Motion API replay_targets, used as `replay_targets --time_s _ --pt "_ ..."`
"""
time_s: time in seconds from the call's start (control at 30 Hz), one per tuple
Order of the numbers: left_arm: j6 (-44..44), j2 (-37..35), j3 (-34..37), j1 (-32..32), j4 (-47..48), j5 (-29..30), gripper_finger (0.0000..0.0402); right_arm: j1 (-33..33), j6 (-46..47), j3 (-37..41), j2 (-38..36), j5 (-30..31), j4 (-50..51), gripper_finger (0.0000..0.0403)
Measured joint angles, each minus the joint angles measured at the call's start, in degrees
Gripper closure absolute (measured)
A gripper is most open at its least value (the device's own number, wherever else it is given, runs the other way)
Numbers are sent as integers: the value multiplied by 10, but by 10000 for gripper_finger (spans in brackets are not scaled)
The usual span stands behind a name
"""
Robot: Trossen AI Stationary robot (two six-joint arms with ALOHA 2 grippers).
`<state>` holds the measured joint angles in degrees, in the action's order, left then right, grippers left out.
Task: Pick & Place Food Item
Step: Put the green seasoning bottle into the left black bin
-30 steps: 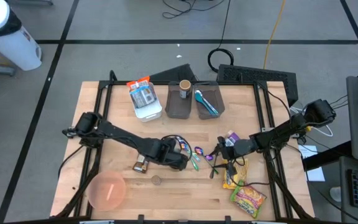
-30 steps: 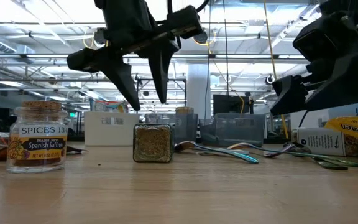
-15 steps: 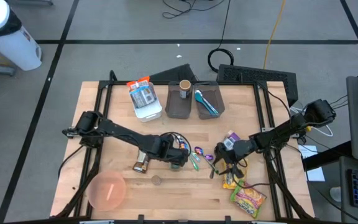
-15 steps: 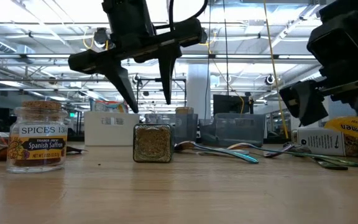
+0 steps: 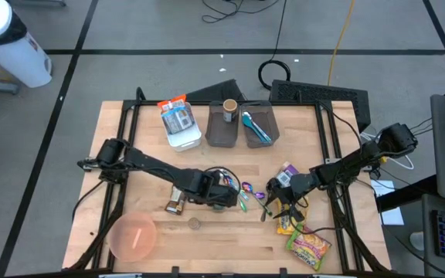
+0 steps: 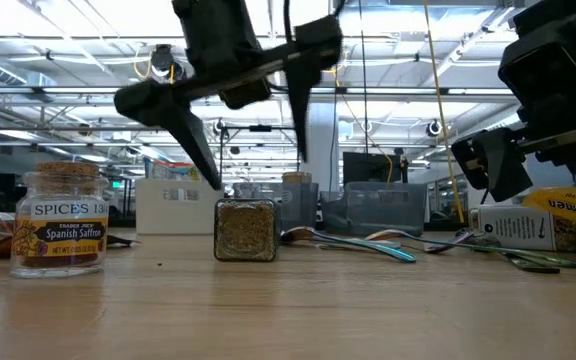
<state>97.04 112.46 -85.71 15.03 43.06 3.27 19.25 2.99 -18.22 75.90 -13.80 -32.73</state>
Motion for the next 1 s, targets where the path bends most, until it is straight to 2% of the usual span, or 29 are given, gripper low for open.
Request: replay_targets --time_s 0.23,0.67,1.0 --pt "37 39 0 0 -31 -50 64 0 -7 0 0 1 -3 140" --pt "72 48 1 -3 -21 -49 117 0 -24 0 0 4 -16 140" --pt "70 64 0 -5 -23 -68 129 -1 -39 0 0 5 -30 140"
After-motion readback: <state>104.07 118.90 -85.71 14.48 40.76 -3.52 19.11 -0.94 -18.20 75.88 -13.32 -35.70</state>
